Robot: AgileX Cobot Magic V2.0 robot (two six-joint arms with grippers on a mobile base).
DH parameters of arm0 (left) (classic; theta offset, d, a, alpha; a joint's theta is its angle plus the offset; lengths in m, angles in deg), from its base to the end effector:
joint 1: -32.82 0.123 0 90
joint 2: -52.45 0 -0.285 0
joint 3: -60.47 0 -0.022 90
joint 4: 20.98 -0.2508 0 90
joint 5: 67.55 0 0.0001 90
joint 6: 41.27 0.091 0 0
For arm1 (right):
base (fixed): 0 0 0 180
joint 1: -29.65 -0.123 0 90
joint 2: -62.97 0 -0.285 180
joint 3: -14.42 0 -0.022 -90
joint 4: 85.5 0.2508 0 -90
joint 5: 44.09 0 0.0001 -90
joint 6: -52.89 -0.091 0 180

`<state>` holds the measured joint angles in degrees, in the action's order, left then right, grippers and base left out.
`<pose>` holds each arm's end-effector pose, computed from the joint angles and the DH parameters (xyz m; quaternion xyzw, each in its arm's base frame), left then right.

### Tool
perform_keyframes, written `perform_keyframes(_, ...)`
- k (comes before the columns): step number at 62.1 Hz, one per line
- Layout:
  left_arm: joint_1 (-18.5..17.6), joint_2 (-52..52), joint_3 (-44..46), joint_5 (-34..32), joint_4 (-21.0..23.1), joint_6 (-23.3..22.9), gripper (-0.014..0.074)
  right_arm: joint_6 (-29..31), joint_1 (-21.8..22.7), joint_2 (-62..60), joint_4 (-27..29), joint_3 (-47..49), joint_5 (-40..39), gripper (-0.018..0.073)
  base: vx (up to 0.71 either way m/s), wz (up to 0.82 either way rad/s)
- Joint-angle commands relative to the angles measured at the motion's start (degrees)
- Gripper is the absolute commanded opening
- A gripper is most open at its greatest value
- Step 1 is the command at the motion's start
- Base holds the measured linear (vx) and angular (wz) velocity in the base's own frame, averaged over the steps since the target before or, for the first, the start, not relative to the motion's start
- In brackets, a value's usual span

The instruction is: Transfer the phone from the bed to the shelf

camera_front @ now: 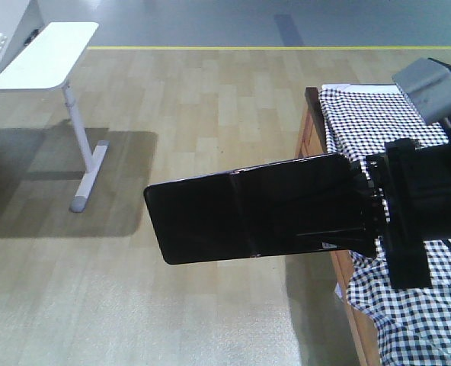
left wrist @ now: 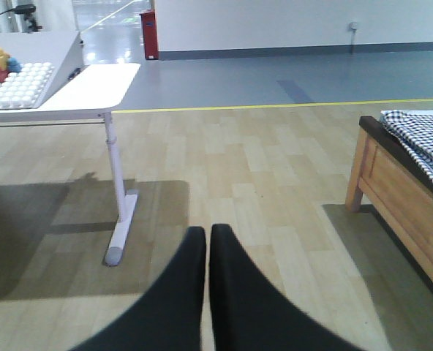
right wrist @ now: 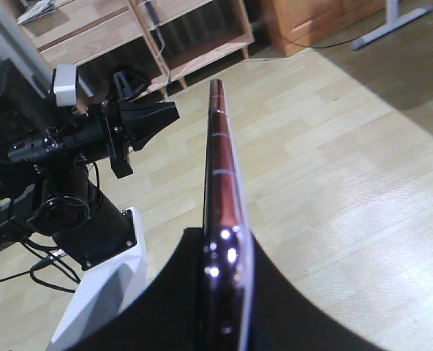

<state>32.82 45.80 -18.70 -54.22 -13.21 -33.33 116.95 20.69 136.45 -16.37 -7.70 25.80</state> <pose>0.0553 -0.0028 0.1818 0.0126 0.7605 -0.0097 0.6492 0.1839 0.1099 0.3603 -0.3846 0.7317 0.4423 0.3480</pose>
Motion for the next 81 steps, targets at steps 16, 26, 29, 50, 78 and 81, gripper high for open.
perform_keyframes(16,-0.23,0.34,-0.14,-4.21,0.52,-0.22,0.0001,0.05,0.20,-1.19,5.29,1.50,4.06,-0.0004,0.18,-0.14)
perform_keyframes(26,-0.23,0.34,-0.14,-4.21,0.52,-0.22,0.0001,0.05,0.20,-1.19,5.29,1.50,4.06,-0.0004,0.18,-0.05)
perform_keyframes(29,-0.23,0.34,-0.14,-4.21,0.52,-0.22,0.0001,0.05,0.20,-1.19,5.29,1.50,4.06,-0.0004,0.19,-0.02)
perform_keyframes(50,-0.23,0.34,-0.14,-4.21,0.52,-0.22,0.0001,0.05,0.20,-1.19,5.29,1.50,4.06,-0.0004,0.19,0.03)
perform_keyframes(78,-0.23,0.34,-0.14,-4.21,0.52,-0.22,0.0001,0.05,0.20,-1.19,5.29,1.50,4.06,-0.0004,0.18,0.08)
perform_keyframes(81,-0.23,0.34,-0.14,-4.21,0.52,-0.22,0.0001,0.05,0.20,-1.19,5.29,1.50,4.06,-0.0004,0.17,0.08)
